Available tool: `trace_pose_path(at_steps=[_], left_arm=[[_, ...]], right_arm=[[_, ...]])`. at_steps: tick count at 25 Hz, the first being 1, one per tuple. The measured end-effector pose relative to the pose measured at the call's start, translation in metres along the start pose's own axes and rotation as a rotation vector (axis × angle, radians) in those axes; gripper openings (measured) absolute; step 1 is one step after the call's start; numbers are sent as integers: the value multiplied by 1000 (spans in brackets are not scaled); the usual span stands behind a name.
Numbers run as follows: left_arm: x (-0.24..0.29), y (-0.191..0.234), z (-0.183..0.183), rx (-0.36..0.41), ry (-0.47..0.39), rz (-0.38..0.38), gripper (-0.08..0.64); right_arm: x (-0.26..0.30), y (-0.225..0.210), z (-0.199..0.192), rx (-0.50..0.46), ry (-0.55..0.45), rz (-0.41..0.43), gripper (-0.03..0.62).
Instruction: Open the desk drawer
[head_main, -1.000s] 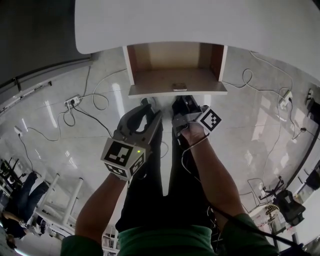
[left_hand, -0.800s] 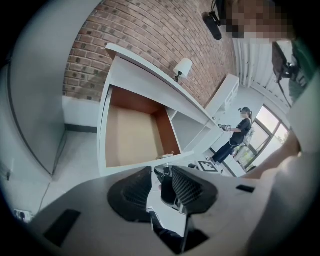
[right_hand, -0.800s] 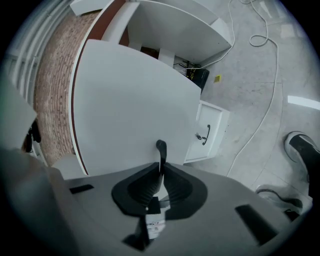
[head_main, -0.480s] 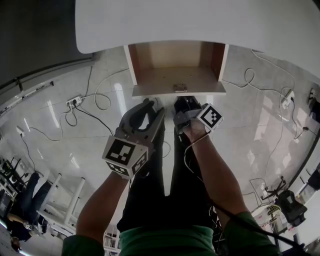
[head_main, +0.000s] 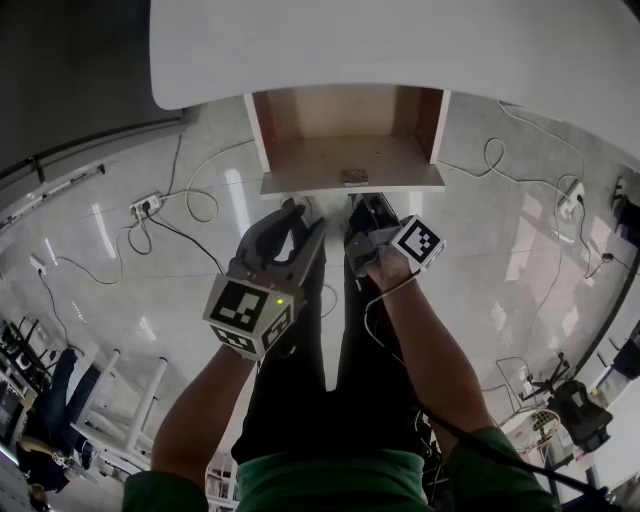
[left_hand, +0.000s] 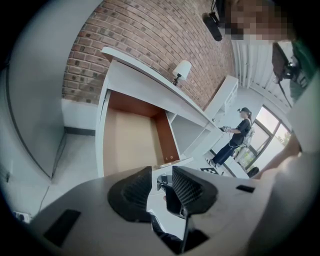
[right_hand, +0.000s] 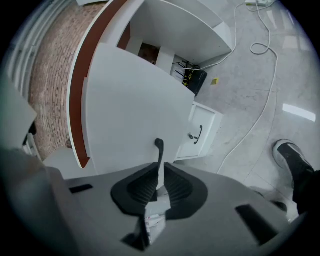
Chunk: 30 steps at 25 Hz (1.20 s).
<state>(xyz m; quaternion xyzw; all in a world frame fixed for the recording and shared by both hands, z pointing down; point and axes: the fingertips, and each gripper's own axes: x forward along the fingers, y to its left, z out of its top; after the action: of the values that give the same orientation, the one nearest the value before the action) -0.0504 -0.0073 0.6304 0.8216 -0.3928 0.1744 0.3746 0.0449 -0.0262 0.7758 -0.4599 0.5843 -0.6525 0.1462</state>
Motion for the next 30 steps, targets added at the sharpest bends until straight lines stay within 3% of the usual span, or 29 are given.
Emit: trace_pose_path(at_steps=[5,11,17,23,26,30], left_arm=[[-2,-4,19,15,-25,5,121],[-23,-23,77,37,-99,29,121],[-60,-45,153,88,-164,88,121],[-91,-55,257,162,-306,132,109],[-128,-64,319,181,-422,162,100],[-185,-86,387,221,-574,206,86]], right_arm=[[-31,-3,-3,17,24,-39,29],[-75,51,20,-131,58,-73,3],[-102,173,79,-340,11,-15,3],[-82,311,143,-480,-79,134,3],[-86,392,157,-636,-101,223,3],[-108,485,164,-919,-136,302,3]])
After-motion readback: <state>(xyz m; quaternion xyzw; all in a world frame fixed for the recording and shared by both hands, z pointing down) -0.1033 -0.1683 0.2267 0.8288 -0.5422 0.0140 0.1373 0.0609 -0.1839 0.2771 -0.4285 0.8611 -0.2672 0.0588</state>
